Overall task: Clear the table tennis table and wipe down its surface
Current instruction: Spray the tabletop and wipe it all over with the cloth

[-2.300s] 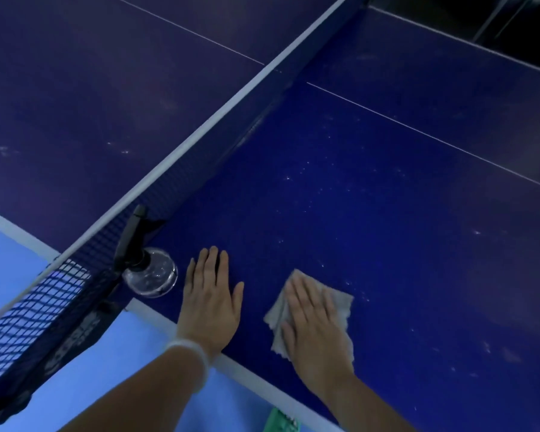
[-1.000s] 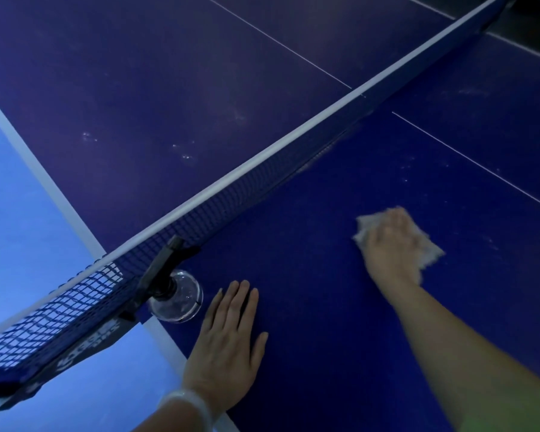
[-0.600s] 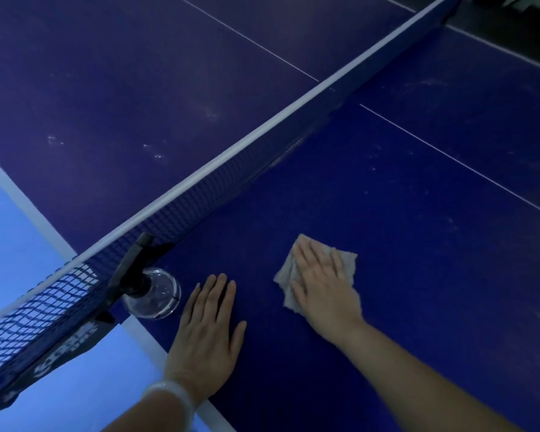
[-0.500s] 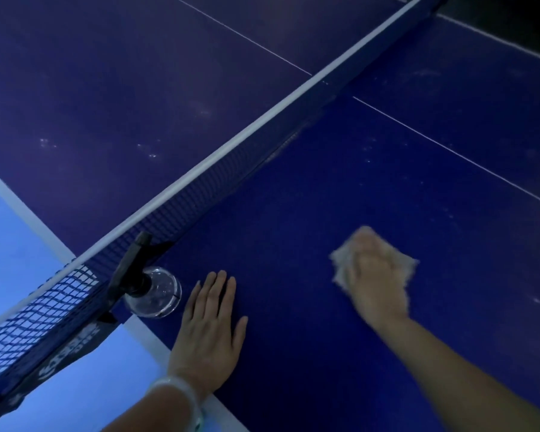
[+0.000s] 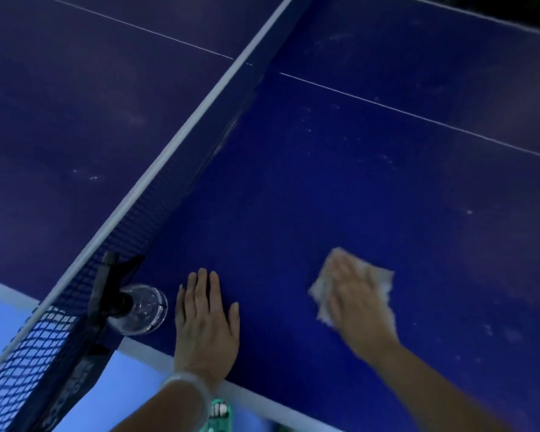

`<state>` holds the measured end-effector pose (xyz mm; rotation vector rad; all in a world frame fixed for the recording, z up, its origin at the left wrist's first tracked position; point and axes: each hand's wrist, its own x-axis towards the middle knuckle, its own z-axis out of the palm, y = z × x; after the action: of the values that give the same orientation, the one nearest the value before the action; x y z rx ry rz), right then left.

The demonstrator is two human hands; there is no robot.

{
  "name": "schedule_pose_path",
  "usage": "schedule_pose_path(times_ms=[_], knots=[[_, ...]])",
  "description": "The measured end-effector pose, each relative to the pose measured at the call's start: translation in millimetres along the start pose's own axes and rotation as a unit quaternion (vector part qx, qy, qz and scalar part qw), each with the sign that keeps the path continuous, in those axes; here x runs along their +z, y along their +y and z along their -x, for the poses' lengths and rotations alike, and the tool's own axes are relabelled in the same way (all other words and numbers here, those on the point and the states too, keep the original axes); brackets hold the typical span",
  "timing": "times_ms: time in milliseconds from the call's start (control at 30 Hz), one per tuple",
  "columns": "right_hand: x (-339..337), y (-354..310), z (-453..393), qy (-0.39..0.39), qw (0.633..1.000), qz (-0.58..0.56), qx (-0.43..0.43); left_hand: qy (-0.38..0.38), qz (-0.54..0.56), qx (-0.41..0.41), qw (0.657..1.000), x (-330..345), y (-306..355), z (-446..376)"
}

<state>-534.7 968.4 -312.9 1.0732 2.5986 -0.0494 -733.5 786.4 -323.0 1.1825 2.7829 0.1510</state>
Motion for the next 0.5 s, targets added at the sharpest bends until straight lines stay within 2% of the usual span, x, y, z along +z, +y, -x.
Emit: schedule_pose_path(times_ms=[33,100,133,167,200,267,333,400,467,500], knots=[[1.6,12.5,2.0,-0.01,0.994,-0.01,0.109,0.0,0.001,0.002,1.0,0.5,0.2,0.3],[1.3,17.5,4.5,0.048,0.944,-0.15,0.289,-0.001,0.003,0.005,1.0,1.8,0.0,0.2],[-3.1,3.5,6.8,0.061,0.923,-0.178,0.336,-0.001,0.002,0.005,1.0,2.2,-0.5,0.3],[-3.0,-15.7,7.7,0.075,0.917,-0.168,0.355,-0.003,0.001,0.004,1.0,2.5,-0.7,0.1],[-0.1,-39.4,8.6,0.1,0.921,-0.155,0.343,-0.004,0.002,0.004,1.0,2.8,-0.7,-0.2],[5.9,-89.7,16.2,0.138,0.949,-0.141,0.246,0.0,0.007,0.012,1.0,4.1,-1.9,0.4],[17.9,-121.3,35.3,0.119,0.982,-0.103,0.106,0.002,0.01,0.021,1.0,5.2,-4.1,1.6],[21.0,-114.3,60.0,0.093,0.992,-0.081,0.009,0.005,0.009,0.027,1.0,6.8,-6.0,1.7],[29.1,-85.4,82.3,0.093,0.994,-0.049,0.001,0.007,0.013,0.029,0.999,8.2,-6.8,1.4],[33.3,-66.1,90.7,0.097,0.993,-0.053,0.045,0.004,0.014,0.028,0.999,8.0,-6.5,1.2]])
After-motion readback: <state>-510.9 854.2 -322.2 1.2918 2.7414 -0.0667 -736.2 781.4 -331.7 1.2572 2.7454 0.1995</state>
